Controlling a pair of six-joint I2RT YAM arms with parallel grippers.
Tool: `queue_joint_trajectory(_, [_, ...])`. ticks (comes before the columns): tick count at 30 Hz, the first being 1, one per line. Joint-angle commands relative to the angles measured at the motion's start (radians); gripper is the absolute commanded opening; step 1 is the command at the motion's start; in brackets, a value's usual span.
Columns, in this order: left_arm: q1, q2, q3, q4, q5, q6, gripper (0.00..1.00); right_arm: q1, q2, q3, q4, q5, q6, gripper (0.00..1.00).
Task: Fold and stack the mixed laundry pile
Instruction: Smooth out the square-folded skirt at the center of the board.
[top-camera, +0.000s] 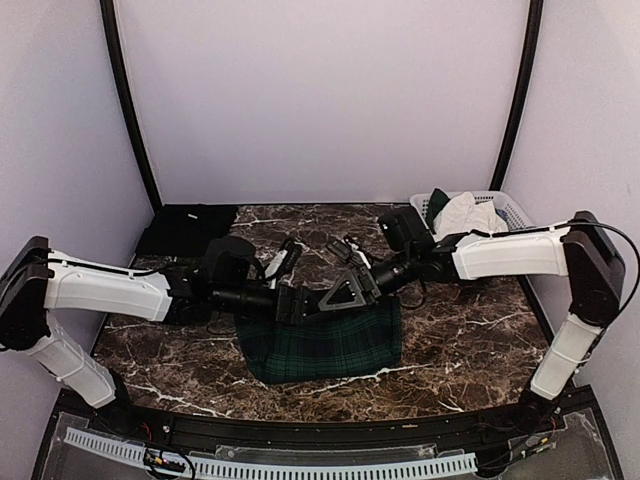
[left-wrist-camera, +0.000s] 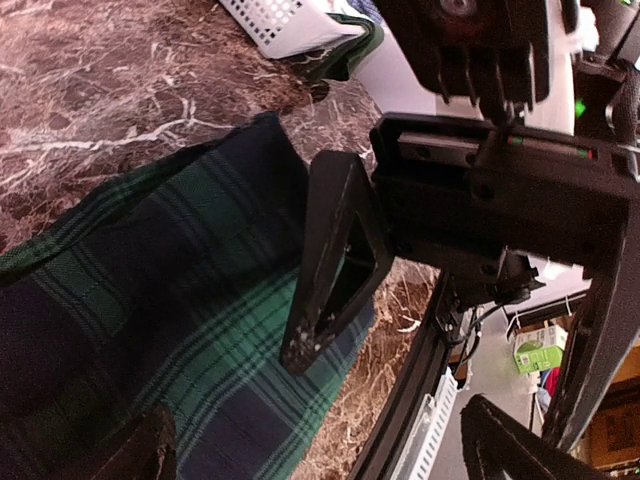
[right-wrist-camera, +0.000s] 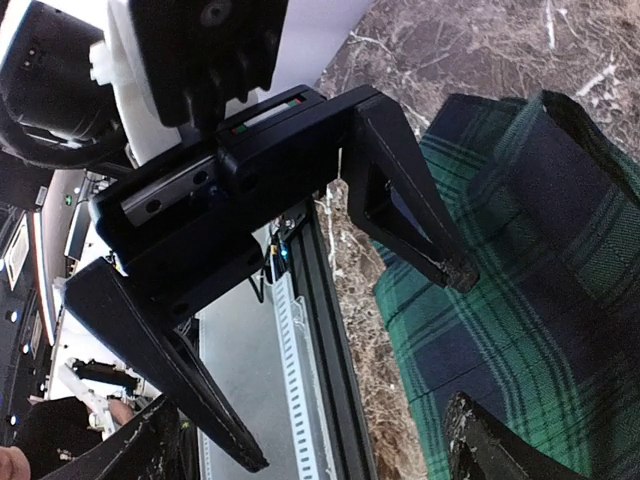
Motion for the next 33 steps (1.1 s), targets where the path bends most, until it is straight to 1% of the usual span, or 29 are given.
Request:
queue_joint_trajectory(1, [0.026, 0.088, -0.026, 0.206, 0.081, -0.105, 0.99, -0.029, 0.138, 0.029, 0.112, 0.012, 0.011, 0.87])
queue_joint_trajectory(4, [0.083, 0.153, -0.048, 0.291, 0.105, -0.139, 0.99, -0.078, 0.194, 0.024, 0.127, 0.009, 0.004, 0.86])
queue_joint_trajectory(7, [0.136, 0.196, -0.060, 0.316, 0.108, -0.144, 0.99, -0.127, 0.237, 0.016, 0.118, 0.023, -0.019, 0.86])
queue_joint_trajectory(10, [0.195, 0.286, -0.066, 0.352, 0.152, -0.173, 0.99, -0.171, 0.313, 0.007, 0.116, 0.038, -0.038, 0.85])
queue_joint_trajectory(15, [0.238, 0.435, -0.077, 0.434, 0.193, -0.201, 0.99, -0.207, 0.430, -0.026, 0.160, 0.061, -0.038, 0.84])
queue_joint_trajectory(20, [0.297, 0.492, -0.056, 0.434, 0.203, -0.188, 0.99, -0.232, 0.503, -0.008, 0.166, 0.092, -0.040, 0.83])
queue_joint_trajectory(22, [0.328, 0.471, -0.037, 0.407, 0.211, -0.171, 0.99, -0.235, 0.487, 0.007, 0.139, 0.104, -0.055, 0.82])
queue_joint_trajectory(24, [0.351, 0.409, -0.012, 0.327, 0.189, -0.125, 0.99, -0.235, 0.414, 0.015, 0.096, 0.138, -0.079, 0.81])
queue_joint_trajectory(25, [0.356, 0.346, 0.010, 0.228, 0.147, -0.076, 0.99, -0.233, 0.368, 0.017, 0.073, 0.159, -0.095, 0.81])
queue_joint_trajectory(26, [0.357, 0.311, 0.023, 0.171, 0.120, -0.046, 0.99, -0.232, 0.320, 0.017, 0.058, 0.181, -0.111, 0.81])
queue_joint_trajectory(27, [0.359, 0.235, 0.050, 0.056, 0.062, 0.004, 0.99, -0.228, 0.271, 0.018, 0.029, 0.205, -0.127, 0.80])
queue_joint_trajectory(28, [0.359, 0.199, 0.064, -0.038, 0.033, 0.023, 0.99, -0.221, 0.221, 0.026, -0.002, 0.233, -0.154, 0.80])
queue_joint_trajectory(29, [0.362, 0.118, 0.064, -0.071, -0.021, 0.044, 0.99, -0.204, 0.177, 0.038, -0.034, 0.267, -0.177, 0.79])
queue_joint_trajectory(30, [0.366, 0.074, 0.052, -0.114, -0.042, 0.048, 0.99, -0.182, 0.133, 0.050, -0.063, 0.307, -0.202, 0.79])
queue_joint_trajectory(31, [0.375, -0.006, 0.041, -0.126, -0.073, 0.040, 0.99, -0.152, 0.099, 0.068, -0.093, 0.362, -0.228, 0.78])
queue_joint_trajectory(32, [0.382, -0.082, 0.017, -0.147, -0.082, 0.023, 0.99, -0.119, 0.073, 0.090, -0.130, 0.417, -0.252, 0.77])
queue_joint_trajectory(33, [0.396, -0.117, 0.007, -0.160, -0.097, 0.013, 0.99, -0.080, 0.057, 0.115, -0.161, 0.472, -0.274, 0.77])
